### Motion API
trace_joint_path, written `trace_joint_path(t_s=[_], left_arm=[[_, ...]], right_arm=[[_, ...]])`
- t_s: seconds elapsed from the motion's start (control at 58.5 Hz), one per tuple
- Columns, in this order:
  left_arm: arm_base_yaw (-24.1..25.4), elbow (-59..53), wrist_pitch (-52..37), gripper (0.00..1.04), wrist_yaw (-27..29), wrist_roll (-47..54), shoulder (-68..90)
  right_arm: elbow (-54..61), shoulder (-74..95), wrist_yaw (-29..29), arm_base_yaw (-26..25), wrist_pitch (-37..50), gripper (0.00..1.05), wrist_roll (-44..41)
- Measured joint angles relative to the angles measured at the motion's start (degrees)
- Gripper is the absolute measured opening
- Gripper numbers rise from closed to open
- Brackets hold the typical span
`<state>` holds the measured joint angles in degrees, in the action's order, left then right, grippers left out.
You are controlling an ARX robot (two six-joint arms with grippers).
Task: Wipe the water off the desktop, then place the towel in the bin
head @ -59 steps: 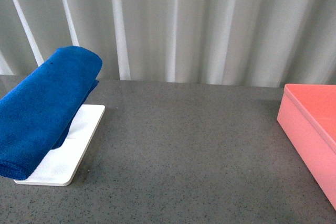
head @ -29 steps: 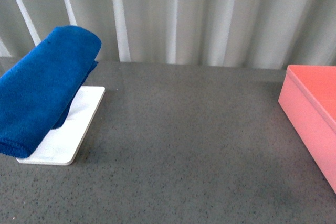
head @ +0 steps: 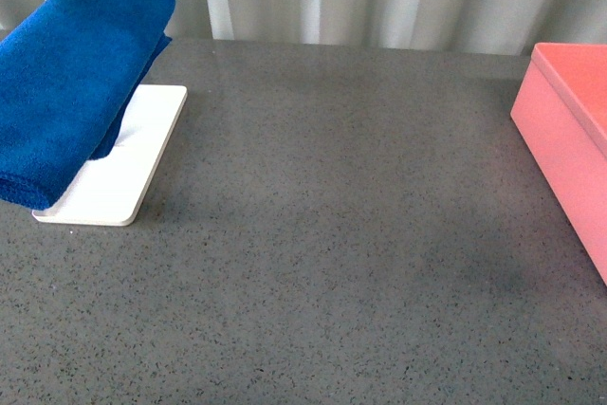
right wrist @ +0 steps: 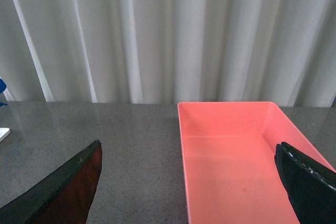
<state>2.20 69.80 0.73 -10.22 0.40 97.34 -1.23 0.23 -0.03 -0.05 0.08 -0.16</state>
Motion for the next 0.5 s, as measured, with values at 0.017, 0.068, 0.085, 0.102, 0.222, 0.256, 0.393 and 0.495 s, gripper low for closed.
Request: trace_joint_path(t_s=[0.017,0.068,0.085,0.102,0.222,0.256,0.393,0.495], left_arm=[[0.0,1.0,0.1,0.98,0.3,0.5,1.2],[0.0,3.3,1.5,0.98,0.9,1.6,4.0],[0.0,3.8,1.9,0.98,1.0,1.7,4.5],[0.0,4.7,2.7,0.98,1.1,2.3,5.5],[0.1,8.8,4.3,0.98,2.8,5.4,11.0],[0.2,9.5,4.5,0.98,3.3,5.7,11.8],[0.2,11.0,5.4,0.98,4.4,7.6,13.6],[0.2,11.0,5.4,0.98,4.8,8.6,14.4]], right_arm=[[0.0,0.0,0.0,0.0,0.0,0.98,0.0],[0.0,0.0,0.0,0.0,0.0,0.98,0.0],[0.0,0.0,0.0,0.0,0.0,0.98,0.0],[0.0,0.0,0.0,0.0,0.0,0.98,0.0],[0.0,0.0,0.0,0.0,0.0,0.98,0.0],[0.0,0.0,0.0,0.0,0.0,0.98,0.0],[0.0,0.0,0.0,0.0,0.0,0.98,0.0],[0.0,0.0,0.0,0.0,0.0,0.98,0.0]])
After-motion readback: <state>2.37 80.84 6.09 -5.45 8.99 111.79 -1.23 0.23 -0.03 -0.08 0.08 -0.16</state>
